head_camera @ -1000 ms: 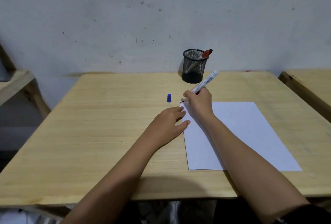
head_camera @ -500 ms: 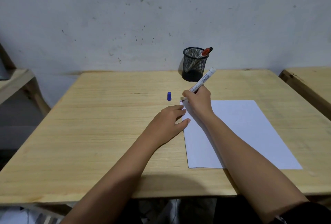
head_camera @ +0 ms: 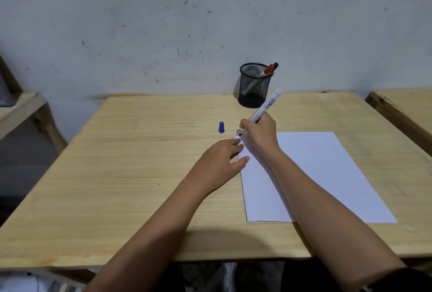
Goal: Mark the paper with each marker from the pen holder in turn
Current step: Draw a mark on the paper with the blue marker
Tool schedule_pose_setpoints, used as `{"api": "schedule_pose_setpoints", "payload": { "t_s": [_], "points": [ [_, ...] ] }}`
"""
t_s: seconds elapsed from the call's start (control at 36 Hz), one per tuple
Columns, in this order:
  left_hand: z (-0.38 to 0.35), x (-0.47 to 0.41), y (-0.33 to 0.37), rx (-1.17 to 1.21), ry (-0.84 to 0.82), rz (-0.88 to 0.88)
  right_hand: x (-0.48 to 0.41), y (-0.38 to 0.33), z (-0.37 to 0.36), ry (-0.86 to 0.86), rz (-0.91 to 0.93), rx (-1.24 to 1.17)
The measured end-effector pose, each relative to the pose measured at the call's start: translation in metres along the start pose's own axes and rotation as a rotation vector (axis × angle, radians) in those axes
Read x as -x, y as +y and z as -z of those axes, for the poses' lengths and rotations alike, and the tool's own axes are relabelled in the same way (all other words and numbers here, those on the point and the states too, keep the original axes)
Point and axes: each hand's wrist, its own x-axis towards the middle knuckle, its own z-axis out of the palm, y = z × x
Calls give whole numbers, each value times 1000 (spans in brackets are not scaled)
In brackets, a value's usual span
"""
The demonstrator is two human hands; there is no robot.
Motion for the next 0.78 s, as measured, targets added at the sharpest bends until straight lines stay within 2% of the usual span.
{"api": "schedule_pose_setpoints", "payload": {
  "t_s": [0.11, 0.31, 0.42, 0.56, 0.61, 0.69, 0.78],
  "points": [
    [0, 0, -1, 7, -4, -3, 1, 0, 4, 47, -45, -163],
    [5, 0, 1, -30, -42, -41, 0, -3, 23, -76, -140, -582],
    [9, -6, 3, -65, -82, -22, -2, -6, 43, -123, -42, -552],
    [22, -17, 9, -83, -167, -5, -3, -13, 66, -76, -23, -674],
    [26, -21, 9, -36, -86, 0, -3, -14, 73, -70, -25, -705],
    [32, -30, 7, 7, 118, 33, -2, -18, 83, -54, -38, -793],
    [35, -42, 3, -157, 119, 69, 1, -21, 89, -44, -40, -864]
  ]
}}
